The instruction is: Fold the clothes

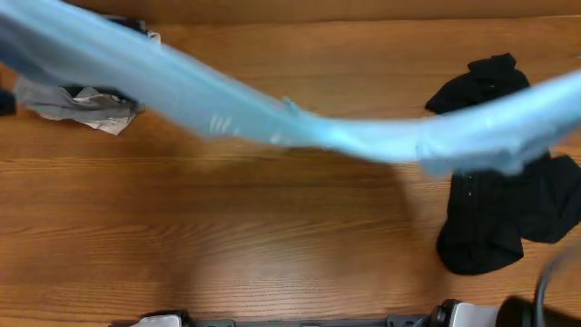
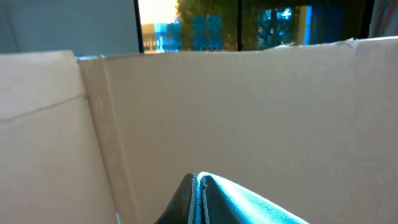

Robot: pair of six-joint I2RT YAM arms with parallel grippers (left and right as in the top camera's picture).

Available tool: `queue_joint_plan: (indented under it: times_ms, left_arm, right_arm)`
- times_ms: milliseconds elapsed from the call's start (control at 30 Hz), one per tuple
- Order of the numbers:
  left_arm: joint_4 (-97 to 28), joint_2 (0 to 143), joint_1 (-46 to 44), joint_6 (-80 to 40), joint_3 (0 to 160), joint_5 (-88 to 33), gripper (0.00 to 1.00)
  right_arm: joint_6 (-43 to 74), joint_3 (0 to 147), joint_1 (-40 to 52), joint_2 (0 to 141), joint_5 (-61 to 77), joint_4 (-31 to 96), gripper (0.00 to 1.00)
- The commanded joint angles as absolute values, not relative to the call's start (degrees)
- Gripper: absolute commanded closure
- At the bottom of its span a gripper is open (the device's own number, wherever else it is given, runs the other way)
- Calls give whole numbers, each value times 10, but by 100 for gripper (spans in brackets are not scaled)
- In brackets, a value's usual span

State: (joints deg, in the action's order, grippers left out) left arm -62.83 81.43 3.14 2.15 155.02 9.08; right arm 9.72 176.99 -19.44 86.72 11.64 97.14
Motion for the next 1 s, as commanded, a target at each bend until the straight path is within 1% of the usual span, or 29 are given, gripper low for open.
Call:
queue_joint_plan:
  times_ms: [0,167,267,300,433,667,767,967]
  left_arm:
    - [-629,787,37,48,1548,135,96]
    - [-641,789,37,53,1544,170,96]
    - [-649,808,37,54,1535,178,96]
    - [-650,829,37,54,1527,189,96]
    - [-658,887,37,51,1517,190,96]
    - [-656,1032,39,36,1516,190,96]
    - [-644,1124,39,30,1516,183,96]
    - [-611,1248,37,30,1516,184,96]
  right_arm:
    - [85,1771,-198,822,65,970,96]
    - [69,1760,-198,813,57,968,96]
    - [58,1719,-198,821,57,958,96]
    - [48,1684,-198,831,61,948,96]
    - [31,1616,-198,867,73,930,96]
    - [16,1564,-196,990,131,895,96]
    - [14,1564,-180,1070,138,875,96]
    - [14,1564,-140,1184,136,827,96]
